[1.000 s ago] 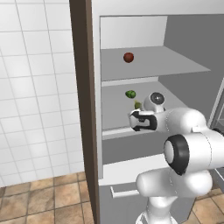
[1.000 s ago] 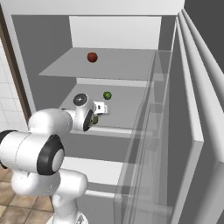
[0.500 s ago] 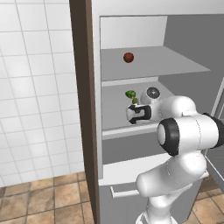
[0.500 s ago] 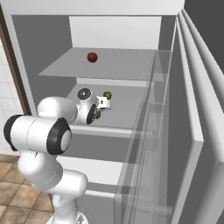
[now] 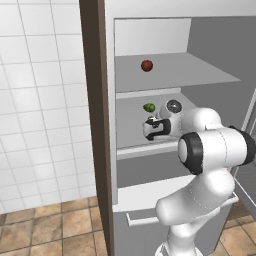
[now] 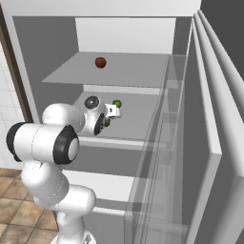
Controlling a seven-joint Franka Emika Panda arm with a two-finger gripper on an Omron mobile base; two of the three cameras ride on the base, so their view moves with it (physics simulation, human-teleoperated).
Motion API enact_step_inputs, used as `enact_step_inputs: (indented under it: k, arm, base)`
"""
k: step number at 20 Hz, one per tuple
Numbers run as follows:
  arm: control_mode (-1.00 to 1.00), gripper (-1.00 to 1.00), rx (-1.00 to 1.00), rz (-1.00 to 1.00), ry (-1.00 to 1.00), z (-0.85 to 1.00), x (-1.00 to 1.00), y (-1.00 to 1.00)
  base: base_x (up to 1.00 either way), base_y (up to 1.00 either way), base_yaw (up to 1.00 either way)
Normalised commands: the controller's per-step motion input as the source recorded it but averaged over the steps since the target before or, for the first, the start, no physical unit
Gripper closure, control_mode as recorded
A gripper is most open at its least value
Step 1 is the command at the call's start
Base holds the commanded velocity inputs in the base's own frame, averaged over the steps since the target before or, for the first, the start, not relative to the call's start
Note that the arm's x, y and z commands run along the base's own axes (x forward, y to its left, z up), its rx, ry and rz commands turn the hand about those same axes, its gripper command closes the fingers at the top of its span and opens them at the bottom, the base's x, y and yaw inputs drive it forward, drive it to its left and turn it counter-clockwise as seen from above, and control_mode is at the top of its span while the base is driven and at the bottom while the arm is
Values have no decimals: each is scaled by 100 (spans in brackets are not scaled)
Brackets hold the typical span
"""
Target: Place the cucumber in the correct fridge rack based on whether it is a fruit or vegetable. Finally, close the fridge door.
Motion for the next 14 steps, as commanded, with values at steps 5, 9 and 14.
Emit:
enact_step_inputs:
  k: [5,9,14]
  arm:
    - [-100,-100,0,3,-9,20,-72,0]
    - [-100,-100,0,0,-5,59,-82,0]
    - [-100,-100,0,-6,1,82,-85,16]
  base:
    - [0,0,0]
    - [0,0,0]
    - [0,0,0]
